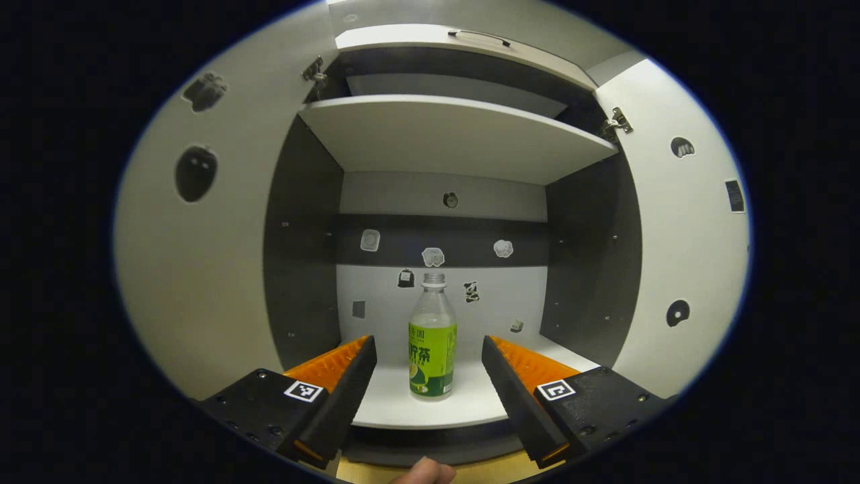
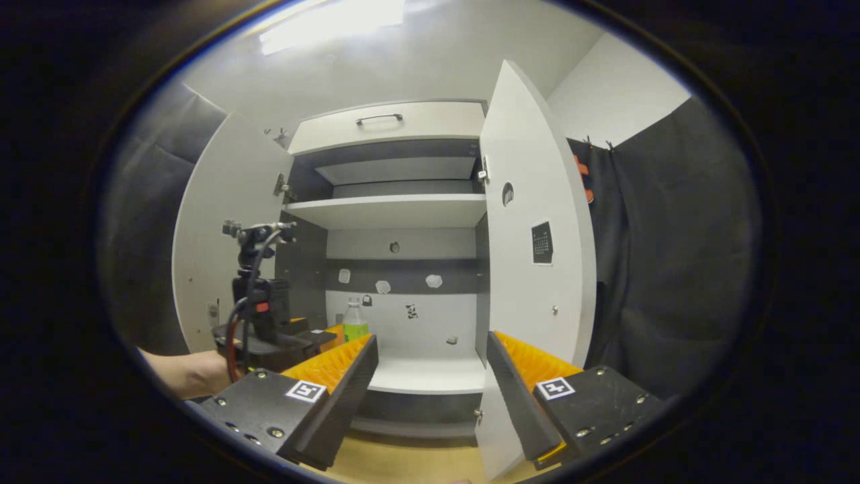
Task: Grasp the bottle in the cabinet with the left hand and place it on the coaster, then close the right door with the right hand and the left door with the left hand.
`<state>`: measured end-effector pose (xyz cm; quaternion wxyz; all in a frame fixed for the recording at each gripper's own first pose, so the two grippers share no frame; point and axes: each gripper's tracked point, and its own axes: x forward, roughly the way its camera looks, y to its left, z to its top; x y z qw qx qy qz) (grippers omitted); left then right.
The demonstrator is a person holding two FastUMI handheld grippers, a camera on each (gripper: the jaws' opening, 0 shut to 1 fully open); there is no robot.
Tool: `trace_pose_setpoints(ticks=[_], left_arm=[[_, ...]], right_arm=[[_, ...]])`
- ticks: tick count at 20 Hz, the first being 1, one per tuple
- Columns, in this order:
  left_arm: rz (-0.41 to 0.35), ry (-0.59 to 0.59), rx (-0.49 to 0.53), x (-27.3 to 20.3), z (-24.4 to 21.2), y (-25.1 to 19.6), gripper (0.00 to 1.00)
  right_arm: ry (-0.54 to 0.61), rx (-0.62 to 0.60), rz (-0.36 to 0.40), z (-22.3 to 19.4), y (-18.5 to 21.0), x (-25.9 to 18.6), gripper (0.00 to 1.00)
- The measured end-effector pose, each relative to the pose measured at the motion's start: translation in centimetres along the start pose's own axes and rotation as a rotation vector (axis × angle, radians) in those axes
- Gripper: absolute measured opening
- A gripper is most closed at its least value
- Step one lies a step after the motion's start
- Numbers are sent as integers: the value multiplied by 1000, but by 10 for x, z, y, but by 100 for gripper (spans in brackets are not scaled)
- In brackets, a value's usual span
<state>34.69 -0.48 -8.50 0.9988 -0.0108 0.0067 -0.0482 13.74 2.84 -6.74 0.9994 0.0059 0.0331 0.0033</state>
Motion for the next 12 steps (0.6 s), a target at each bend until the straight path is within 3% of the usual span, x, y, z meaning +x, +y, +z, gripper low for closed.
trace_pose_setpoints(ticks=[8, 12], left_arm=[[18, 15, -9, 79, -22, 4, 100], [31, 46, 6, 105, -35, 1, 99]], right_arm=[[-8, -39, -10, -2, -14, -10, 98], [8, -64, -54, -7, -30, -13, 97]])
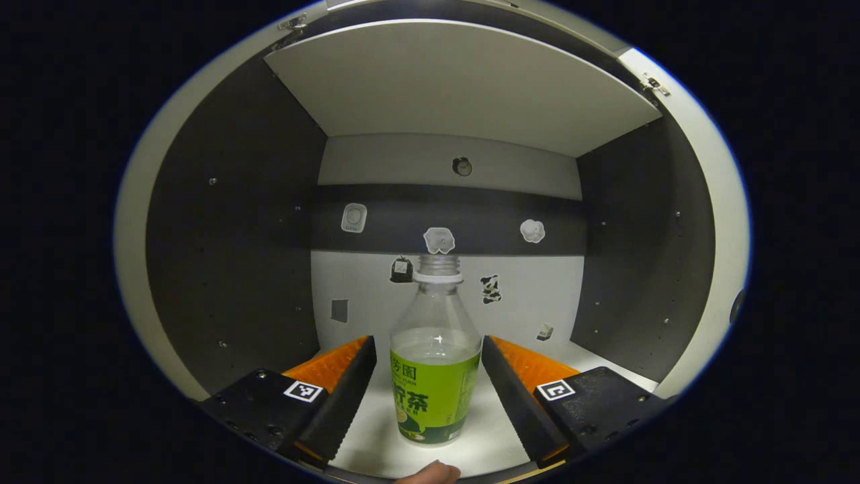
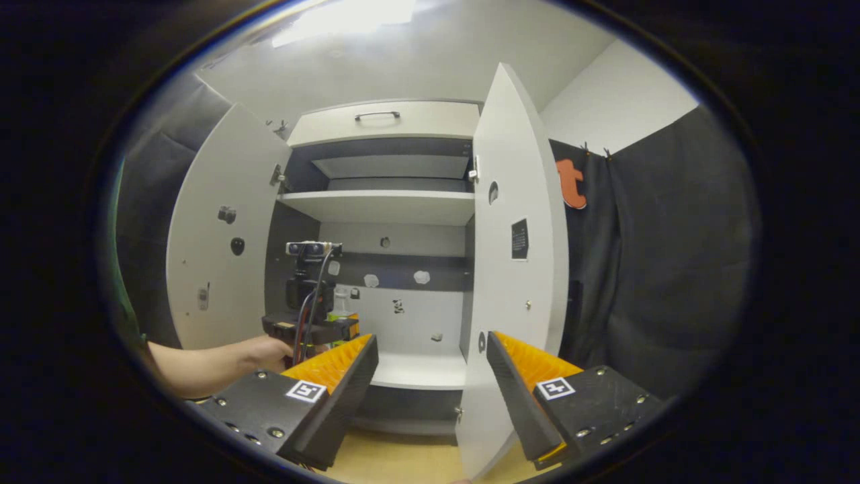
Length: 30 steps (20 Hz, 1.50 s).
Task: Grasp the bottle in the cabinet with the left hand and place it on the coaster, then close the right door with the right hand and the left door with the left hand.
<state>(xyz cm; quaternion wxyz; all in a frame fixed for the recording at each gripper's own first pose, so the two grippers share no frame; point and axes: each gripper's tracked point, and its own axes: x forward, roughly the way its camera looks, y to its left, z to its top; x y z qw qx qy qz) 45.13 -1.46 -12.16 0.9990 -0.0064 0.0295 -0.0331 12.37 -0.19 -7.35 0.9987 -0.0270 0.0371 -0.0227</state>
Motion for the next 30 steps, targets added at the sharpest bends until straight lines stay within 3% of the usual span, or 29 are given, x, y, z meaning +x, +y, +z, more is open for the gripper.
trace_pose_setpoints(ticks=[2, 4, 10, 17, 30], left_arm=[[-21, 17, 35, 5, -3, -6, 99], [10, 38, 78, 0, -3, -4, 79], [-87, 25, -33, -61, 21, -31, 79], [-112, -5, 25, -158, 42, -45, 78], [-136, 27, 22, -316, -9, -79, 79]], right_arm=[[6, -5, -9, -1, -3, -7, 98], [8, -9, -11, -1, -6, -14, 98], [1, 28, -10, 1, -11, -39, 98], [0, 84, 5, 8, -11, -86, 98], [-19, 88, 87, 10, 3, -175, 98]])
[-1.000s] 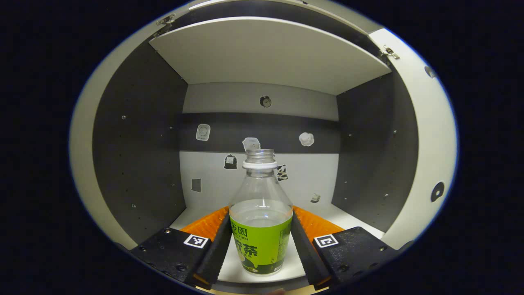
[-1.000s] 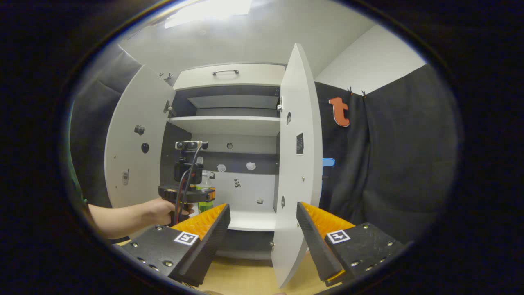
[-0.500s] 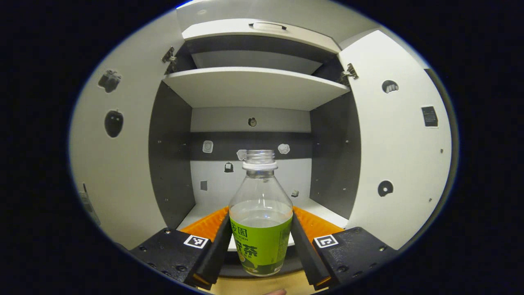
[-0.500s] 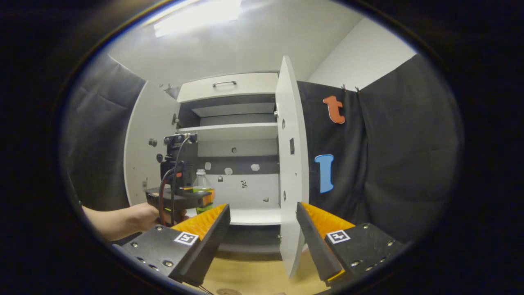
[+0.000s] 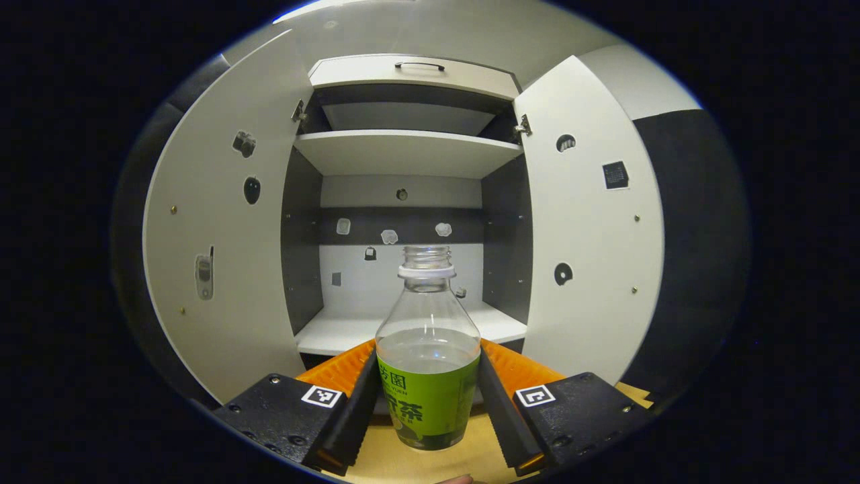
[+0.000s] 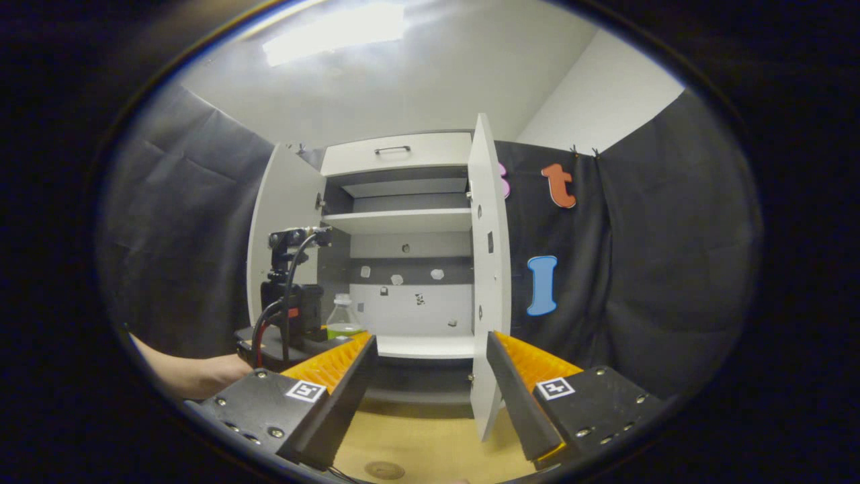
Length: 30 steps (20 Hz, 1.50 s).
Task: Grasp the bottle in the cabinet with the left hand and place it on the coaster, then close the right door with the right hand and the left door with the left hand.
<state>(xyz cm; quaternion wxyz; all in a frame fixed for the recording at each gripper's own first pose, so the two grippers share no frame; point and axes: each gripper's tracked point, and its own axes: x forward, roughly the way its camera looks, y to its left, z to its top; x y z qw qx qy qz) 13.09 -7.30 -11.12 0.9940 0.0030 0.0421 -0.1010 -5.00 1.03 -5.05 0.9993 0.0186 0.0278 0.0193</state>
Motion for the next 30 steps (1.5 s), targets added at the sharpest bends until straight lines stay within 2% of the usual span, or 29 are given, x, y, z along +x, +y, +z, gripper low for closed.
trace_pose_setpoints(ticks=[5, 8, 15, 18, 24, 30], left_arm=[[-7, 16, -81, -33, -48, -12, 79], [-12, 77, -96, -48, -96, -18, 79], [-75, 94, -12, -66, -183, -45, 80], [-121, 100, 2, -73, -218, -58, 80], [-191, 104, 4, -74, -265, -74, 79], [-244, 142, 11, -68, -287, -83, 82]], right_arm=[[13, 32, 1, -5, -1, -13, 97], [23, 35, -11, -8, -6, -16, 97], [77, 44, -32, -26, -7, 0, 98], [111, 77, -14, -41, 2, 8, 98], [202, 88, -12, -80, 13, 29, 99], [202, 97, 6, -84, 17, 51, 99]])
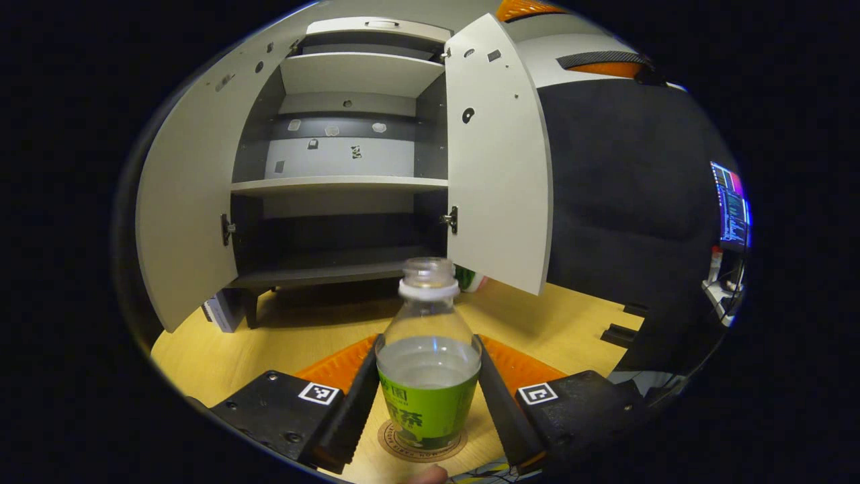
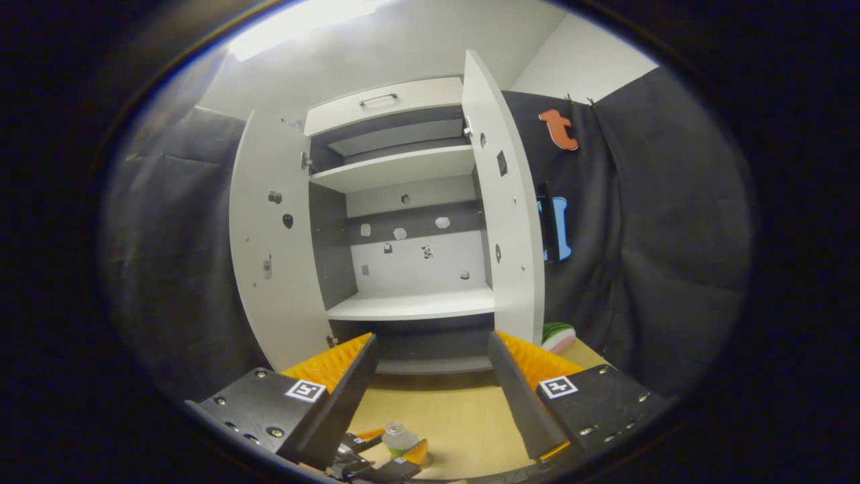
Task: Grasp the bottle in the cabinet with the left hand and place it on the coaster, then close the right door with the right hand and the left door with the left hand.
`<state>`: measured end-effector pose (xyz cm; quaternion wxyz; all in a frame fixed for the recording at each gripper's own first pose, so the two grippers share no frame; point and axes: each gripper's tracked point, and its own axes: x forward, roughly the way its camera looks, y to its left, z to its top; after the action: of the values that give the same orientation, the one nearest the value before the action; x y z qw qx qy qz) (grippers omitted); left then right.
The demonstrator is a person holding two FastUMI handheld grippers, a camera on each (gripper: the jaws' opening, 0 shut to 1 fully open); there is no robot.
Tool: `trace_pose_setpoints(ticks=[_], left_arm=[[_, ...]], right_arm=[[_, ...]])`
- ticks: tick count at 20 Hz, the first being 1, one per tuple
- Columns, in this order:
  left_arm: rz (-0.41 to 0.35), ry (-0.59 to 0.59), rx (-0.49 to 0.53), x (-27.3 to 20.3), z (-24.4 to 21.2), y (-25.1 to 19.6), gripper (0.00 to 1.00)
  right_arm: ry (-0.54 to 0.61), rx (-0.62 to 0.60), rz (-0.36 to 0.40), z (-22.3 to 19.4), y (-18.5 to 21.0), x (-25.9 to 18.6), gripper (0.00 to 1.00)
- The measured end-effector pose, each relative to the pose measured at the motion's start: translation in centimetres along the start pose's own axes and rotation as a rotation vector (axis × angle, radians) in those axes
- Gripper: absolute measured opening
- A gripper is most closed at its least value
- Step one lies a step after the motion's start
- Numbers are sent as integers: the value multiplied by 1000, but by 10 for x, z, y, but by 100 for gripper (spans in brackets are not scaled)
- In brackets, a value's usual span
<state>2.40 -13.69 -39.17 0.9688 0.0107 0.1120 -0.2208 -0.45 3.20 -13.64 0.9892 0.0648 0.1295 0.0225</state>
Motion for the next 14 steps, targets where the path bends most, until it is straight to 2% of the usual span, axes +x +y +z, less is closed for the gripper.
trace_pose_setpoints(ticks=[4, 8, 10, 14], left_arm=[[-19, 60, 24, 0, -2, 0, 83], [-52, 91, 30, -4, 16, -2, 83], [-70, 96, 16, -8, 33, -5, 83], [-72, 53, -9, -16, 84, -4, 83]], right_arm=[[15, 7, -33, -3, -13, 8, 97], [3, 39, -68, 3, -30, 8, 99], [-7, 58, -68, 7, -35, 3, 97], [-69, 64, -78, 27, -52, -7, 99]])
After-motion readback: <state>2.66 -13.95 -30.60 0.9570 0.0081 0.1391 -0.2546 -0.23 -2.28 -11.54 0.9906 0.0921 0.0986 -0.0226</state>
